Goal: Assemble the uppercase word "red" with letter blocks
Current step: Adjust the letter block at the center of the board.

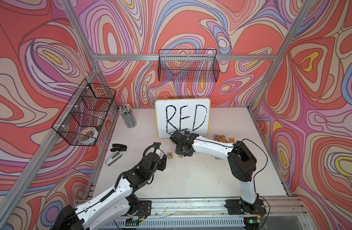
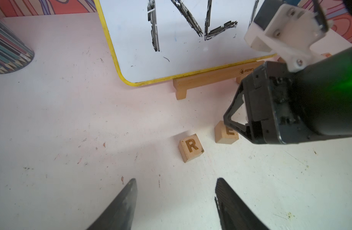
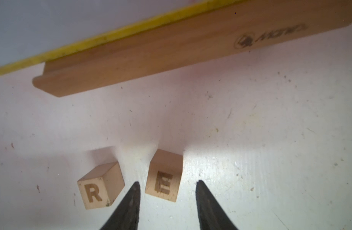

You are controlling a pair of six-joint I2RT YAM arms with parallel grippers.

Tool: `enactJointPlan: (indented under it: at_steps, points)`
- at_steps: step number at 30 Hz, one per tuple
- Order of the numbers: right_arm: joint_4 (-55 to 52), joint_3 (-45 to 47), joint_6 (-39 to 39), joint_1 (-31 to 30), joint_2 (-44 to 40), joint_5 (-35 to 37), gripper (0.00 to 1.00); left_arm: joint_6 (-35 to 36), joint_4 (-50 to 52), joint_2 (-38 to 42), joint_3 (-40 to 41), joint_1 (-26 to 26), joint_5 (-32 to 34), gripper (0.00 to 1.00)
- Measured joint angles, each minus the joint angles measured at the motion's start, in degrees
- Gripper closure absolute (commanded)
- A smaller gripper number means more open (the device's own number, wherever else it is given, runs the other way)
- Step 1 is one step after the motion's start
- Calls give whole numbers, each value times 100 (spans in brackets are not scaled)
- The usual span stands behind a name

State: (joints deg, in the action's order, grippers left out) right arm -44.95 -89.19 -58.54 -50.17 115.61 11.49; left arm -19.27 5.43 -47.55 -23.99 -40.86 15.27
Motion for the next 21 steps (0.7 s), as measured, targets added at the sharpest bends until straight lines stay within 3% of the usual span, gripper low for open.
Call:
enactJointPlan:
  at_steps: [21]
  points:
    - [313,0,-87,59,389,-520,54,15,-2,-94,0,4,4,35]
